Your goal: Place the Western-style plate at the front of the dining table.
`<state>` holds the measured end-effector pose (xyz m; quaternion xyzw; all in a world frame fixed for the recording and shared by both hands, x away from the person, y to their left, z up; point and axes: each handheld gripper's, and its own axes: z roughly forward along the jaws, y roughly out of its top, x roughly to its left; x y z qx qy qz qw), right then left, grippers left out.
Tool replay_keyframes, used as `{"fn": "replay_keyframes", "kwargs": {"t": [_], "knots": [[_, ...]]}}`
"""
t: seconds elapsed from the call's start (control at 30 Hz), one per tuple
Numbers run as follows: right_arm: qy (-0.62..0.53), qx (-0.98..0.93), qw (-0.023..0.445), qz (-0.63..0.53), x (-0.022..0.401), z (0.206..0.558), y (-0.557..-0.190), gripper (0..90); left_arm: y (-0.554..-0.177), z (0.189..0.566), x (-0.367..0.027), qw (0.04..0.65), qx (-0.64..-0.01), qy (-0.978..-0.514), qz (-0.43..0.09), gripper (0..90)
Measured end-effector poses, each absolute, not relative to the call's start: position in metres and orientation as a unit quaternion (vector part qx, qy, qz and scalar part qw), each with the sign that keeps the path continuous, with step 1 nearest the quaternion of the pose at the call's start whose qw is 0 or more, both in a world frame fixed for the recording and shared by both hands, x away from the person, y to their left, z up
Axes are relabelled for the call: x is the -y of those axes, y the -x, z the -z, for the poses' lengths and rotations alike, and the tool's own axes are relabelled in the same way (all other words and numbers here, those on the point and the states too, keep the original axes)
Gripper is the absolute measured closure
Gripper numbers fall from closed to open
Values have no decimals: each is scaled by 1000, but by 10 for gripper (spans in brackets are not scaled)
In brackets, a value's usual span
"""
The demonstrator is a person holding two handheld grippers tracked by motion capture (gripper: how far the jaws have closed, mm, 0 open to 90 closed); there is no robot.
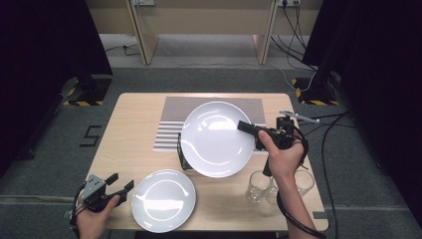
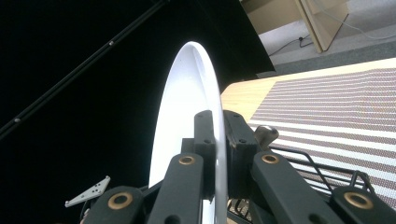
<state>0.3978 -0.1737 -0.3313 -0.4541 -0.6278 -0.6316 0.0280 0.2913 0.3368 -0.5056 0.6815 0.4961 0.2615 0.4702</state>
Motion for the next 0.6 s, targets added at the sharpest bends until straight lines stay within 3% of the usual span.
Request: {"fn": "replay_keyframes", "kwargs": {"t": [0.6], "knots": [[460, 617, 28, 638, 179, 332, -402, 856, -291, 506, -336, 469, -495, -682, -262, 282]]}}
